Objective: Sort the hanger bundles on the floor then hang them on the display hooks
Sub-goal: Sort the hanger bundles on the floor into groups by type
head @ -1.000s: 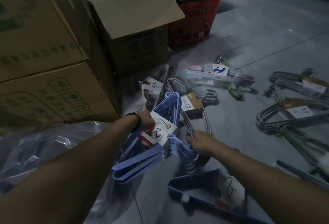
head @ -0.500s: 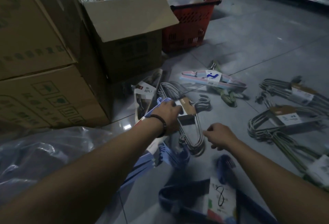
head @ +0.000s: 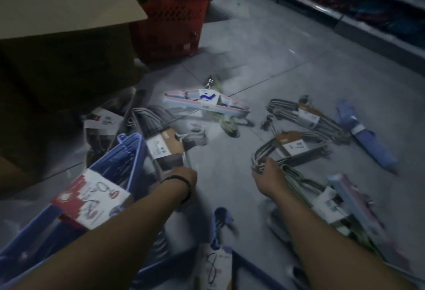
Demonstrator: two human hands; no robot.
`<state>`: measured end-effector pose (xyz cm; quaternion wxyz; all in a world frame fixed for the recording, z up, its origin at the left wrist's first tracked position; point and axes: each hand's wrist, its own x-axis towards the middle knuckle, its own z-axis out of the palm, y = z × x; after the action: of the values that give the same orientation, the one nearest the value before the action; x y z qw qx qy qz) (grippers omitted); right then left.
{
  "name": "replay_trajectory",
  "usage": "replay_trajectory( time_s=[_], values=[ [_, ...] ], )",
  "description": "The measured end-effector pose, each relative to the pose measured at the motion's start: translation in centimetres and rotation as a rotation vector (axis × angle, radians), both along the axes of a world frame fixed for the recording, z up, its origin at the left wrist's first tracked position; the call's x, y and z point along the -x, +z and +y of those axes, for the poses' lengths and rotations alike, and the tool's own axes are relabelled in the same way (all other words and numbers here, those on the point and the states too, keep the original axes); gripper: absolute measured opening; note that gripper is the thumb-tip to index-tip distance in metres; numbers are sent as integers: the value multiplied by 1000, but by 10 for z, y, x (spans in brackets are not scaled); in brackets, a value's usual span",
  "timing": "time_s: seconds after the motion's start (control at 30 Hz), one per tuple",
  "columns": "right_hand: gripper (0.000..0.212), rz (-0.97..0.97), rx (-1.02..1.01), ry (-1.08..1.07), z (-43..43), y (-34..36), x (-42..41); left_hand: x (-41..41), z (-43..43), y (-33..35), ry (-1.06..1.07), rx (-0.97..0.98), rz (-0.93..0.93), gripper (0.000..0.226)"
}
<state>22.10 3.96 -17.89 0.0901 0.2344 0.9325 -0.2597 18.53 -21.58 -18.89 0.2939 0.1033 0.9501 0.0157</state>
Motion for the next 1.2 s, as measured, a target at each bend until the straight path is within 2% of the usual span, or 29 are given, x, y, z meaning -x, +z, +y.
replay_trajectory(
  time_s=[0.1,0.2,0.33,0.5,0.67,0.8,0.97,1.07,1.2],
  values=[
    [60,-60,41,17,12,-14,2,-6,8,-24,27,89,-15,48],
    [79,-117,89,118,10,-28,6,-9,4,-36,166,60,1,44],
    [98,-138,106,113,0,-42,21,-9,6,-41,301,0,-23,39],
    [109,-179,76,43,-7,-42,33,-18,24,-49,270,-66,-48,37],
    [85,-272,-145,-46,-17,-30,32,-21,32,-44,144,-18,-41,36],
    [61,-387,-265,-1,-17,-24,23,-27,38,-38,35,50,-29,32],
    [55,-437,-282,-28,-8,-28,22,-29,39,-33,-8,5,-72,32],
    [43,-413,-296,-40,-20,-30,5,-29,30,-31,4,-27,-127,34],
    [31,-311,-349,-47,-37,-26,-11,-27,16,-15,37,-147,-104,31]
  ],
)
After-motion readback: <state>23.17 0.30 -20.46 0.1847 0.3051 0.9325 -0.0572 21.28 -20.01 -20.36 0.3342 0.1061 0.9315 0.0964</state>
